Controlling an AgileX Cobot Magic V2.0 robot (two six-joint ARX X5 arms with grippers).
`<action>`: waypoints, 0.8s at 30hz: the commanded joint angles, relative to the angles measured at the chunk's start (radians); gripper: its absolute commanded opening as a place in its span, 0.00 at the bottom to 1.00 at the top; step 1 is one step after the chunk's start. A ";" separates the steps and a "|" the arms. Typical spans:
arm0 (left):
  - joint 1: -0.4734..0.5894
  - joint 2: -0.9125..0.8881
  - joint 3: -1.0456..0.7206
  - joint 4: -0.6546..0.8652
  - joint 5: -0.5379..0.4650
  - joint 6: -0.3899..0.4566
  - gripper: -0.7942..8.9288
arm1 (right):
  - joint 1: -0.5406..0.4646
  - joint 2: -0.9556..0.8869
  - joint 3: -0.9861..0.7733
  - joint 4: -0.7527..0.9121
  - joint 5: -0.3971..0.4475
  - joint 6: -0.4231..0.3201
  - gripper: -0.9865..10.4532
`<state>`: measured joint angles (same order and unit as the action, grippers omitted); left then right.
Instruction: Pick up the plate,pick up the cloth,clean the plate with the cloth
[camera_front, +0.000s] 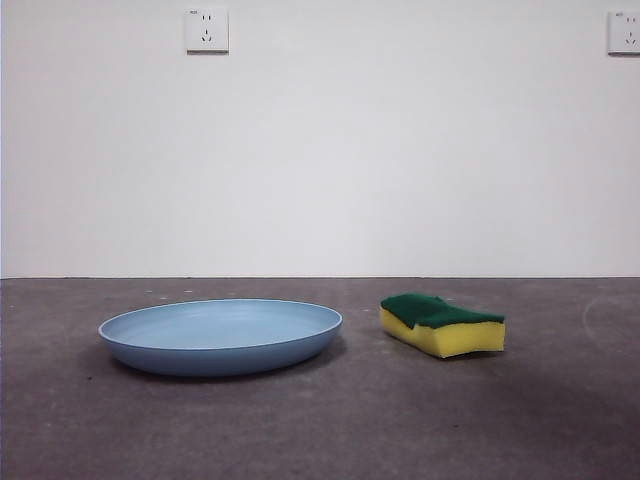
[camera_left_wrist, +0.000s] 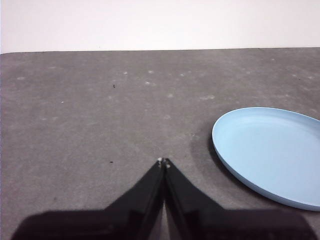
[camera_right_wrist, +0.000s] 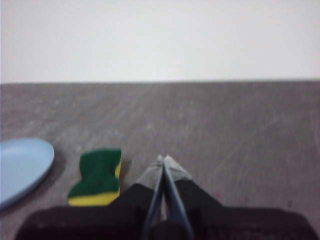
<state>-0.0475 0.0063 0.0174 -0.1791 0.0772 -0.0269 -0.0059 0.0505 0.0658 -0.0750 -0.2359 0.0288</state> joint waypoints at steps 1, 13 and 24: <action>0.003 -0.003 -0.013 0.001 0.003 0.001 0.08 | 0.001 -0.050 -0.045 0.011 -0.001 0.045 0.09; 0.003 -0.003 -0.013 0.001 0.003 0.001 0.08 | 0.002 -0.046 -0.060 -0.090 -0.001 0.119 0.09; 0.003 -0.003 -0.013 0.001 0.003 0.001 0.08 | 0.001 -0.036 -0.060 -0.090 0.007 0.119 0.09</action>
